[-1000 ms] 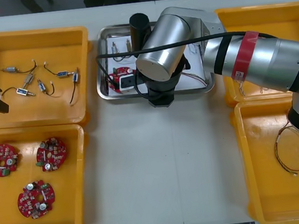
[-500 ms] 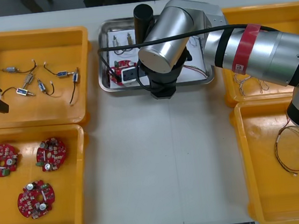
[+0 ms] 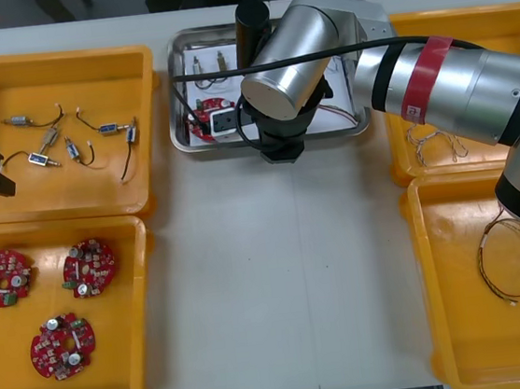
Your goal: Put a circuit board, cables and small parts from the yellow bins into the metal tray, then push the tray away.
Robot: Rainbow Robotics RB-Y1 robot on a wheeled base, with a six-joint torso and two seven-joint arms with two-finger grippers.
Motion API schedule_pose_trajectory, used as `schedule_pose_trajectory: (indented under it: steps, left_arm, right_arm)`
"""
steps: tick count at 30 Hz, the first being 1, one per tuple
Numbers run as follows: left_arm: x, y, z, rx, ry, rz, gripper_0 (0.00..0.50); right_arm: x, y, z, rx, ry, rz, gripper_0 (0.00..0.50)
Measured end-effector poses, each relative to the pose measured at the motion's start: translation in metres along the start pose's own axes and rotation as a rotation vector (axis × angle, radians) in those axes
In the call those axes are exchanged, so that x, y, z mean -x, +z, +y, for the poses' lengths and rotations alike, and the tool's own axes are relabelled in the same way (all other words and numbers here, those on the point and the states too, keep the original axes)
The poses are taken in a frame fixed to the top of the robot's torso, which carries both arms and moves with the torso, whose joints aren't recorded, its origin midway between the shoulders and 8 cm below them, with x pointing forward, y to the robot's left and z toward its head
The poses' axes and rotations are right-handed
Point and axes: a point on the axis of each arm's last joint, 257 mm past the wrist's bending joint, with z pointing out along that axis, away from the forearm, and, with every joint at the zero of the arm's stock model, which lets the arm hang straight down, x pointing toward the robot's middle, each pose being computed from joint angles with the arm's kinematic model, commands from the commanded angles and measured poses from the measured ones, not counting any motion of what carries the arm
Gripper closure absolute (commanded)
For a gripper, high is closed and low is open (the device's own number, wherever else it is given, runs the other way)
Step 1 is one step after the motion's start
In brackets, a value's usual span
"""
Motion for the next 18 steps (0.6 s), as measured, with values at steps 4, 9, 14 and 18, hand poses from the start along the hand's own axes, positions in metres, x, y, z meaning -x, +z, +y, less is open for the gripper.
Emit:
schedule_pose_trajectory:
  steps: [4, 9, 14, 18]
  left_arm:
    - [0.0000, 0.0000, 0.0000, 0.000, 0.000, 0.000, 0.000]
    - [0.0000, 0.0000, 0.0000, 0.000, 0.000, 0.000, 0.000]
    - [0.0000, 0.0000, 0.0000, 0.000, 0.000, 0.000, 0.000]
    - [0.0000, 0.0000, 0.0000, 0.000, 0.000, 0.000, 0.000]
  right_arm:
    - [0.0008, 0.0002, -0.0011, -0.004, 0.001, -0.004, 0.500]
    - [0.0008, 0.0002, -0.0012, -0.004, 0.001, -0.004, 0.486]
    - [0.0006, 0.0002, -0.0015, -0.004, 0.001, -0.004, 0.037]
    - [-0.0005, 0.0006, -0.0019, -0.004, 0.003, -0.002, 0.000]
